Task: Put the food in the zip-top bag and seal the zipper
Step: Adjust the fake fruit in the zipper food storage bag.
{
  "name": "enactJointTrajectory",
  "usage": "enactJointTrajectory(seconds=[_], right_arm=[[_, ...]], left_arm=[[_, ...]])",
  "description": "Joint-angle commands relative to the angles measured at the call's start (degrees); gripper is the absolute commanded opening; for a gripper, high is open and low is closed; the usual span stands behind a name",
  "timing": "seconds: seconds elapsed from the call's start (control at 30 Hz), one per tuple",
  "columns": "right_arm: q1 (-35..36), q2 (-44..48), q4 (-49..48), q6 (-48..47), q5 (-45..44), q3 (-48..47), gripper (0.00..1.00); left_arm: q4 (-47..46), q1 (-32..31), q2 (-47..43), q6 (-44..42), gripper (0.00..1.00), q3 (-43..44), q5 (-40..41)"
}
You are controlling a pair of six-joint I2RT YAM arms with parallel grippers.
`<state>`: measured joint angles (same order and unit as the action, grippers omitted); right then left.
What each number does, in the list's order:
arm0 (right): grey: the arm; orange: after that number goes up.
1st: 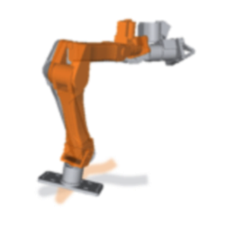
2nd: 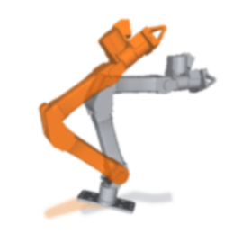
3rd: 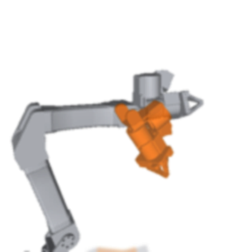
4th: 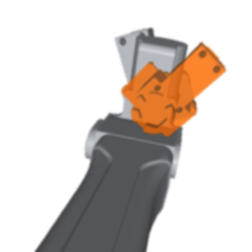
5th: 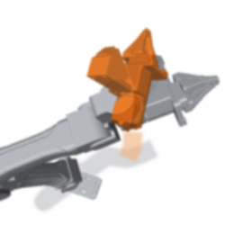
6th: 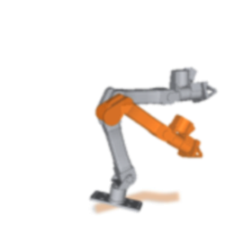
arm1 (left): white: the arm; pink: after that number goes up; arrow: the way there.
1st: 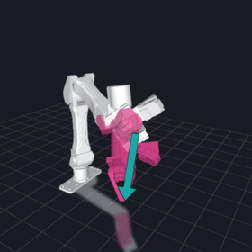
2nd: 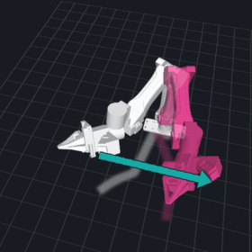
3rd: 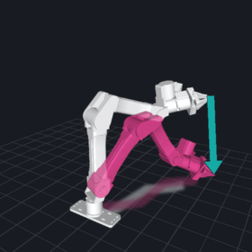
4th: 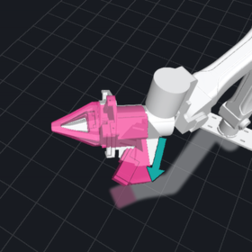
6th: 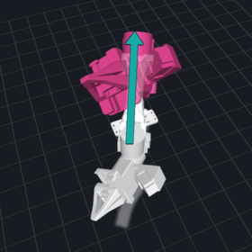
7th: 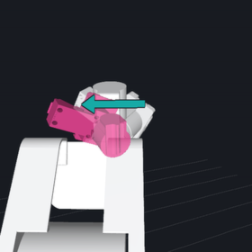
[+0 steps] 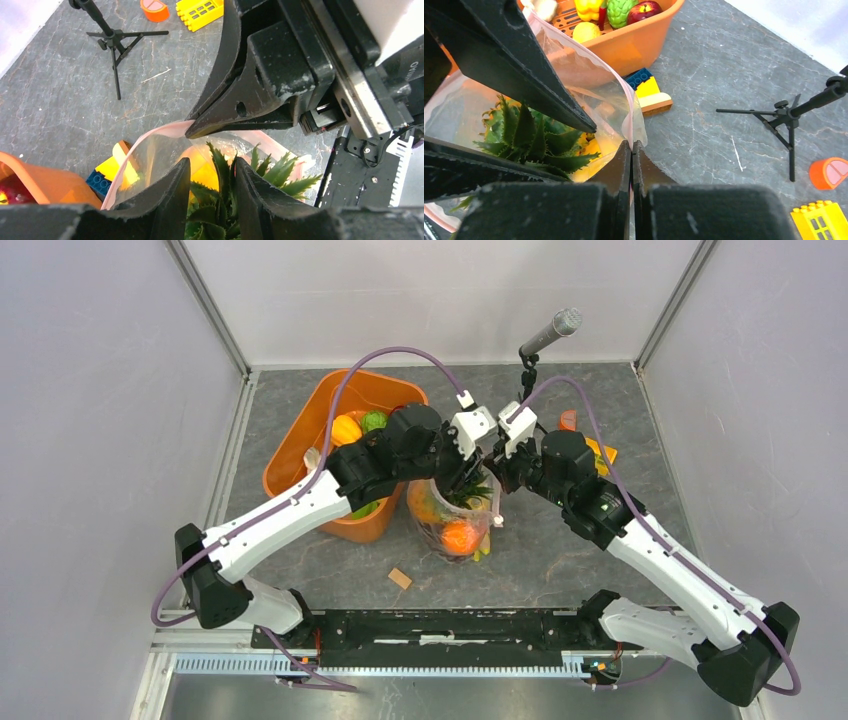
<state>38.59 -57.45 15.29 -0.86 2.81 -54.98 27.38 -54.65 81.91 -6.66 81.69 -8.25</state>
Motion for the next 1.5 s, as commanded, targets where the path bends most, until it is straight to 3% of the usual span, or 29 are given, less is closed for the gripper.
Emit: enactJointTrajectory(seconds=[0.0,0.13,0.27,0.47,0.57,0.77,0.97,1.13,1.23,1.37,1.47], right_arm=[[-0.44,3.12,-13.48,8.38,1.04,-6.81,0.00],[-0.40,4.11,-14.56,10.17,1.73,-7.60,0.00],[-0.44,3.90,-13.28,10.10,1.66,-8.58,0.00],[-0.44,3.54,-11.66,9.52,1.69,-10.41,0.00],[-0.44,2.91,-10.64,9.46,2.26,-11.20,0.00],[-0.42,2.64,-10.56,9.54,3.85,-11.54,0.00],[-0.44,2.34,-8.80,8.26,4.47,-13.40,0.00],[-0.44,1.87,-8.31,7.24,7.13,-13.23,0.00],[-0.42,2.13,-8.46,6.68,9.29,-12.58,0.00],[-0.44,2.69,-9.33,5.51,11.14,-11.17,0.00],[-0.42,2.06,-7.93,4.22,11.24,-10.88,0.00]], left_arm=[[11.92,-0.96,2.76,-1.08,0.44,-2.11,-2.55],[10.09,-0.94,1.20,1.41,0.41,-2.68,2.43],[4.01,-0.94,-4.44,3.45,0.67,-6.14,4.96],[-1.86,-0.66,-14.37,6.04,0.89,-7.21,8.04],[-2.67,-0.49,-16.89,7.93,0.94,-7.75,7.93],[-3.07,-0.36,-18.53,9.82,0.95,-8.42,12.42],[-7.18,-0.17,-23.55,14.55,1.00,-12.73,26.81],[-5.20,0.75,-20.73,14.91,1.00,-11.38,25.19],[-2.51,2.56,-17.93,15.19,0.96,-9.00,18.59],[-0.01,4.50,-15.28,17.56,0.66,-8.27,15.35],[-2.78,5.65,-16.79,19.57,0.37,-10.52,13.36]])
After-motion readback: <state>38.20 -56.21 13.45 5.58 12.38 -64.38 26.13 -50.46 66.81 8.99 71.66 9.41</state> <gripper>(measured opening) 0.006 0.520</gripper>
